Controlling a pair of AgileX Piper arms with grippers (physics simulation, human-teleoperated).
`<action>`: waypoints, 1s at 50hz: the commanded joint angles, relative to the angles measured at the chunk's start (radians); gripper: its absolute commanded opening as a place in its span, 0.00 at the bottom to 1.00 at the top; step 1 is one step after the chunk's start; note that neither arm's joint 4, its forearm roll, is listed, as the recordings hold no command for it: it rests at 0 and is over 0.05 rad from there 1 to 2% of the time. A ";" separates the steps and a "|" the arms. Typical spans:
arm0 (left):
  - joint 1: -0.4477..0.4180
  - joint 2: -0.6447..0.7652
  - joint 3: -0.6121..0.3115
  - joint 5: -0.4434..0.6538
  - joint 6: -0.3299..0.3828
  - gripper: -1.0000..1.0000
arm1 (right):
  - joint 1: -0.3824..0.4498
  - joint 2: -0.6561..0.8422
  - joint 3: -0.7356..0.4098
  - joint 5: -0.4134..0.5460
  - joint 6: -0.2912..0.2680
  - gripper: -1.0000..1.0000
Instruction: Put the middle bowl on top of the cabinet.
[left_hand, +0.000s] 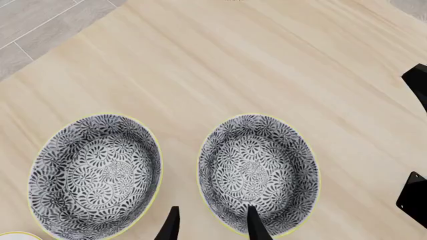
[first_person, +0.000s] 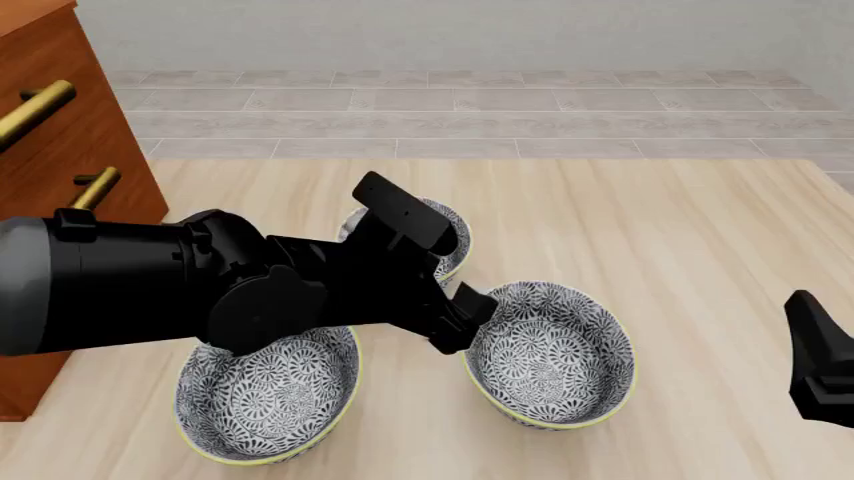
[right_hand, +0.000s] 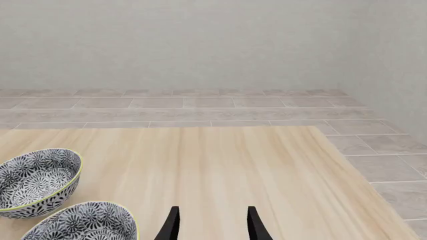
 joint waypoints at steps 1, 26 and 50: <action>-0.006 0.024 -0.019 -0.009 -0.059 1.00 | 0.000 0.004 0.000 0.001 0.001 1.00; 0.022 0.113 -0.037 -0.026 -0.065 1.00 | -0.002 -0.018 0.000 0.021 0.007 1.00; 0.004 0.170 -0.038 -0.050 -0.093 1.00 | -0.003 -0.039 0.000 0.044 0.011 1.00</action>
